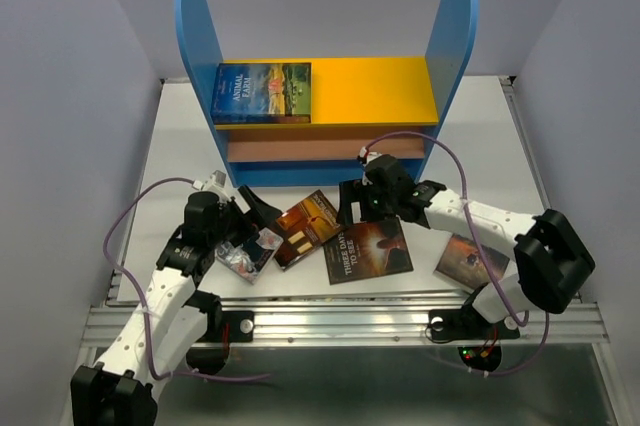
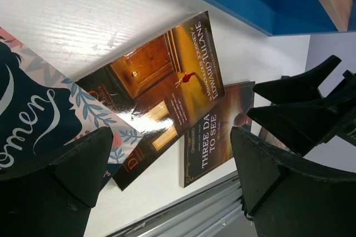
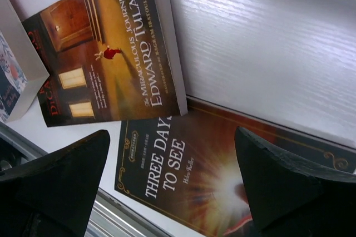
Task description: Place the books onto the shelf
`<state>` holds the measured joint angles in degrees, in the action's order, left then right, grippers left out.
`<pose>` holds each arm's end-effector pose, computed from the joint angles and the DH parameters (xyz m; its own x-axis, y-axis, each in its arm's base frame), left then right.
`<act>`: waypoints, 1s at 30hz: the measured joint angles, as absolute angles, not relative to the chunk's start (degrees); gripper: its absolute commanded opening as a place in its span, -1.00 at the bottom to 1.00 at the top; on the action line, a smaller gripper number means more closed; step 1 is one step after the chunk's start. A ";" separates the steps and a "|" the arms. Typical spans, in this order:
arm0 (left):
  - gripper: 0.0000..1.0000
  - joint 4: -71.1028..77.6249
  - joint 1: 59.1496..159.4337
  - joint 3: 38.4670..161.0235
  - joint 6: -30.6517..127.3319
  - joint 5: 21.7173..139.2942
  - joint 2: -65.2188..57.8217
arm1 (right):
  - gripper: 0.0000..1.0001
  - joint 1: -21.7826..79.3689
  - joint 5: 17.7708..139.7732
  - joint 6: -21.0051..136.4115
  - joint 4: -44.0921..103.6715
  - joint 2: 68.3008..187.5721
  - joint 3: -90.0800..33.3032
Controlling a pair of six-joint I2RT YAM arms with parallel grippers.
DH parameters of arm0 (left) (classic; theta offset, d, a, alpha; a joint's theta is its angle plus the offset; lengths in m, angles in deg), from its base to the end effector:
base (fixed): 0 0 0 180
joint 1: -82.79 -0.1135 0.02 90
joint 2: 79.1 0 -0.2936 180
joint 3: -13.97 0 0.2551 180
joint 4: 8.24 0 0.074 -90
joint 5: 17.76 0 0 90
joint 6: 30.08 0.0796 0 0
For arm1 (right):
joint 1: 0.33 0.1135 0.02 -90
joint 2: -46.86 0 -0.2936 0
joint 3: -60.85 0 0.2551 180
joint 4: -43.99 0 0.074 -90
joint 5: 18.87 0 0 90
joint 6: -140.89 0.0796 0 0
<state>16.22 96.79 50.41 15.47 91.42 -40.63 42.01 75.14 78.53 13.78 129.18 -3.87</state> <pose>0.1670 -0.0686 0.2206 -0.6688 -0.5149 -0.5363 0.0637 0.6790 -0.7314 0.2379 0.2243 0.2137 -0.8130 -0.1147 -0.5709 -0.3719 0.8567 0.3575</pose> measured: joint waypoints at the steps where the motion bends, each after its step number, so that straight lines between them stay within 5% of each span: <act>1: 0.98 15.80 96.97 50.12 15.23 91.42 -40.47 | 1.00 42.01 75.82 78.50 14.37 129.97 -4.13; 19: 0.98 11.12 97.73 47.70 13.90 89.94 -33.65 | 0.96 36.46 92.91 77.67 28.32 143.34 -7.58; 30: 0.98 10.75 97.82 47.70 13.64 89.52 -32.87 | 0.95 36.03 97.04 77.87 31.97 140.37 -2.86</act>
